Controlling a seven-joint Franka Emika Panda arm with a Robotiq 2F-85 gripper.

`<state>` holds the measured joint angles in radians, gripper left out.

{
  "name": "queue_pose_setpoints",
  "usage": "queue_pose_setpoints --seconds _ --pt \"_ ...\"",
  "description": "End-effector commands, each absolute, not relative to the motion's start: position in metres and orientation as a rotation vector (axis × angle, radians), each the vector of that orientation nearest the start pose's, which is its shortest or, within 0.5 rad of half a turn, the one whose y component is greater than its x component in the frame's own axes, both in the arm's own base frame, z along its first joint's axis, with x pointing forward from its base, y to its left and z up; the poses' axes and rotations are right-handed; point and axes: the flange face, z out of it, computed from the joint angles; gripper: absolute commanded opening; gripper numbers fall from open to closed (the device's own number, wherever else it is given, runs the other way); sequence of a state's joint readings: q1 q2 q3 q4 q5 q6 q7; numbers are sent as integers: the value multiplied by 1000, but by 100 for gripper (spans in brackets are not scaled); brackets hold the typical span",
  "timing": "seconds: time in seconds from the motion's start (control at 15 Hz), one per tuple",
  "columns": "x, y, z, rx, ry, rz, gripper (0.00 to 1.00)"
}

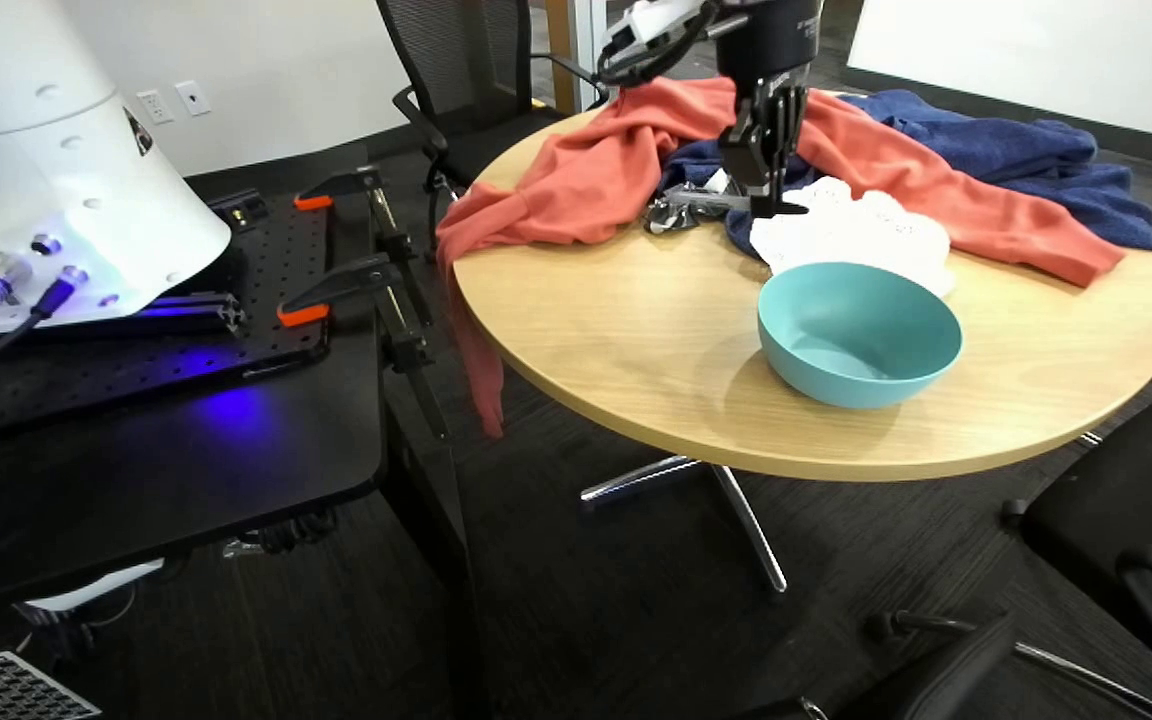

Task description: Pick up the pen and put it in the bowl

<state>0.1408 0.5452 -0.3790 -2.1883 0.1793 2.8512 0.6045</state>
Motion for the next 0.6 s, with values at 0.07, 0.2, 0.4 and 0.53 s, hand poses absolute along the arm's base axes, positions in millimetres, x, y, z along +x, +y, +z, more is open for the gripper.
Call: queue_pose_setpoints --seconds 0.07,0.2,0.4,0.53 --pt "570 -184 187 -2761 1692 -338 4" --pt "580 -198 189 -2723 1766 -370 4" --pt "592 -214 185 -2681 1853 -400 4" --pt "599 -221 177 -2656 1900 -395 4"
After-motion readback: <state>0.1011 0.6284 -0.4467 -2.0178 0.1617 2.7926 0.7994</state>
